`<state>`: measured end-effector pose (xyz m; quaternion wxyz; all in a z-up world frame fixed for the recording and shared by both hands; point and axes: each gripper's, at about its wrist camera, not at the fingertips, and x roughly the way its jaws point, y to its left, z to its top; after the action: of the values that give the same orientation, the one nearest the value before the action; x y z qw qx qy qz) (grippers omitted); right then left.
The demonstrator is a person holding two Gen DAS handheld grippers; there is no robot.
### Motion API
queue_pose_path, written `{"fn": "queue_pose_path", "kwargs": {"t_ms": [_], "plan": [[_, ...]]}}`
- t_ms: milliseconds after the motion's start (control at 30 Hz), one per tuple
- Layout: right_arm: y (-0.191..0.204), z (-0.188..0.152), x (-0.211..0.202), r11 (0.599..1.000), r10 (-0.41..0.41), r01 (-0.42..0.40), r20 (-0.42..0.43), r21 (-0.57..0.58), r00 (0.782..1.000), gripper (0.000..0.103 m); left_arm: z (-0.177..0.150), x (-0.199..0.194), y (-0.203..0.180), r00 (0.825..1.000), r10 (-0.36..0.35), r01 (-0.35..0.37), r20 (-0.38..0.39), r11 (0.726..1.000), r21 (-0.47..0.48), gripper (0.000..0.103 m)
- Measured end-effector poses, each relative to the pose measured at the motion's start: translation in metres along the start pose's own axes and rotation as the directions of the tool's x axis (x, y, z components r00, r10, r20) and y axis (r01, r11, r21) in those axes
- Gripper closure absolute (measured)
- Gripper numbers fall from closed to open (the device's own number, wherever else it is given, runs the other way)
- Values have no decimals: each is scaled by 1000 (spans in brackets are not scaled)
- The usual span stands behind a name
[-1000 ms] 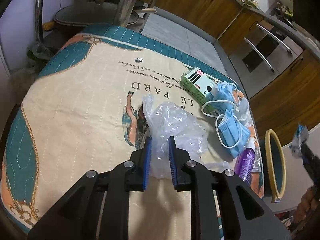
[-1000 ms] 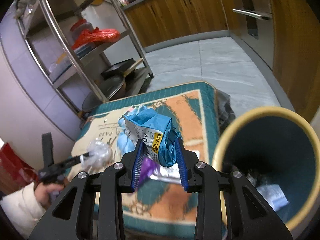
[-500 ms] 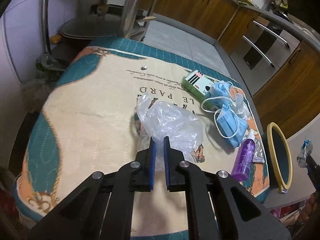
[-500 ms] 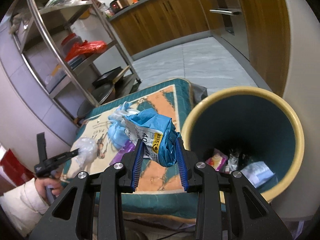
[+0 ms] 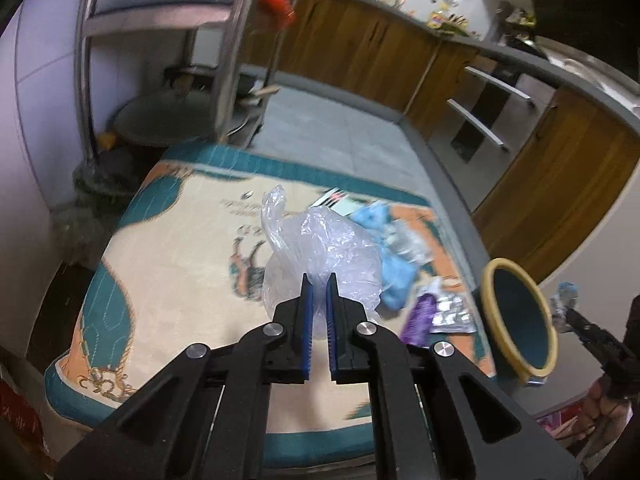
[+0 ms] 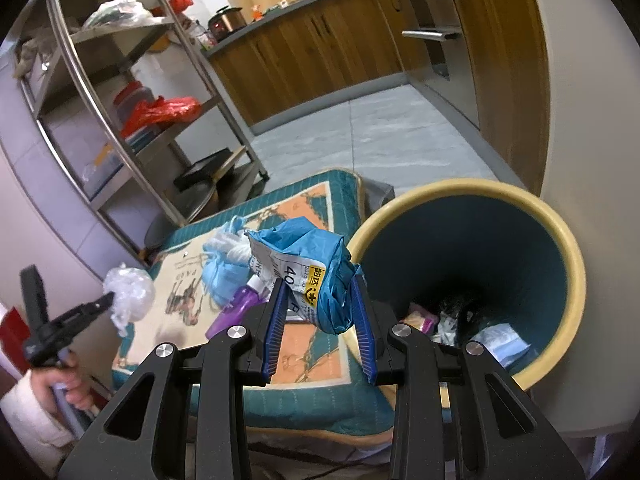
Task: Collect trash
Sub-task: 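Carry the clear bag over the bin and open the left gripper while right holds blue wrapper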
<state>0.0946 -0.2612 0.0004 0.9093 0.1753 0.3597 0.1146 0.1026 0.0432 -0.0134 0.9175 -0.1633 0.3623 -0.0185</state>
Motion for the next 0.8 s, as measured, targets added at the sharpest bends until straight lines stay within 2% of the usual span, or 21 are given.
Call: {"fn": "queue_pose_path", "kwargs": {"t_ms": [200, 367, 600, 800], "plan": [[0, 2, -17, 1000, -23, 23, 33, -10, 999, 69, 13, -16, -47, 995, -90, 88, 43, 994, 59, 98], [-5, 1, -26, 998, -55, 56, 27, -7, 998, 69, 20, -17, -98, 982, -183, 177, 39, 976, 126, 98], [-25, -8, -25, 988, -156, 157, 3, -5, 988, 69, 11, 6, -172, 953, -301, 300, -26, 930, 211, 98], [-54, -9, -28, 978, -190, 189, 4, 89, 982, 69, -2, 30, -229, 928, -361, 373, -97, 886, 276, 98]]}}
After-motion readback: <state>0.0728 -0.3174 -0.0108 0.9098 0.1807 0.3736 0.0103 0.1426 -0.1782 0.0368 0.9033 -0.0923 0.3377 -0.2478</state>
